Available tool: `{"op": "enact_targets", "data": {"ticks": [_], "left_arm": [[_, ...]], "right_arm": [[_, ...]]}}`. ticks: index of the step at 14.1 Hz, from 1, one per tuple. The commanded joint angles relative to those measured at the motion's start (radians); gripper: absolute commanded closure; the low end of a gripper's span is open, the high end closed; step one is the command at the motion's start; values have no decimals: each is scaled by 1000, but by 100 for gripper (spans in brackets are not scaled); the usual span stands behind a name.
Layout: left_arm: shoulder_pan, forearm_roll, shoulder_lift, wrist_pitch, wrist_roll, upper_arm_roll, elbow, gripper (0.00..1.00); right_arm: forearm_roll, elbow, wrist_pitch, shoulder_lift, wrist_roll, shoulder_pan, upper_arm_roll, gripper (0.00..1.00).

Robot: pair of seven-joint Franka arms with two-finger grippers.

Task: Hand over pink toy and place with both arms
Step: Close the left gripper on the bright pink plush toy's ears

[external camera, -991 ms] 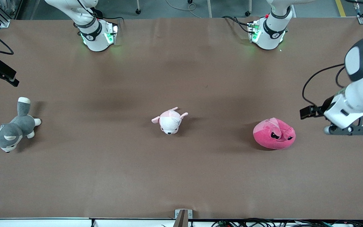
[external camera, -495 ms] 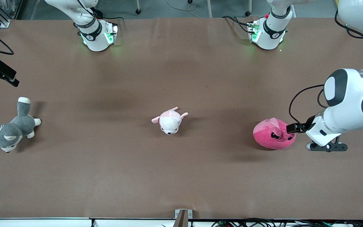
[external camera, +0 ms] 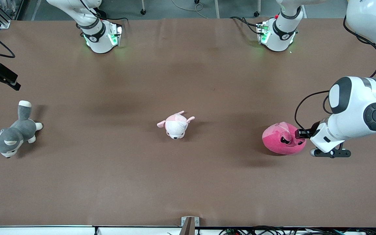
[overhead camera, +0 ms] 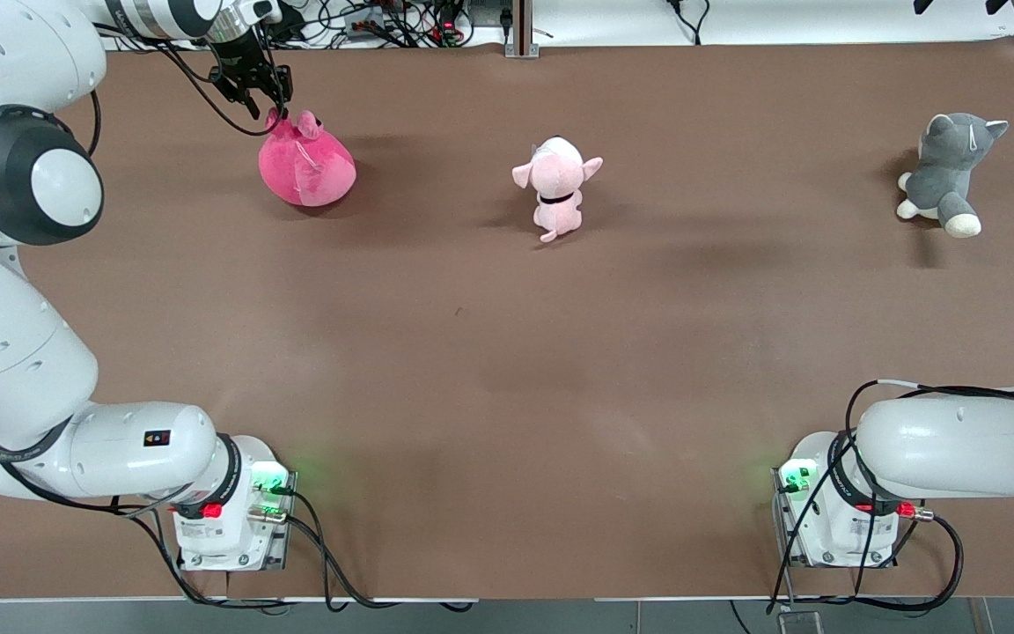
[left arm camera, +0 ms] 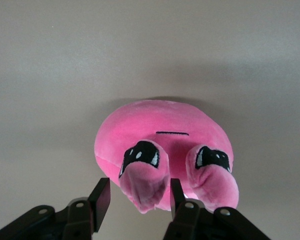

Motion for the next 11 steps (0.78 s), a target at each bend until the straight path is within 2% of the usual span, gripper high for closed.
{"op": "enact_targets", "data": {"ticks": [1,4,9,11], "left_arm": [[-4,-6,-7,12,-16,0,-10,72],[-4,-4,-12,5,-17,-4,-8,99],[-18,-4,-41,-3,-40,-5,-2,100],[-30,-4,-74,-7,-86,-39,1,100]], "right_arm": [[-11,-3,0,-1,6,3,0,0],[-11,-3,0,-1,6,3,0,0],[-10,-3,0,-1,6,5,0,0],[-10,-3,0,-1,6,6,0,0]]}}
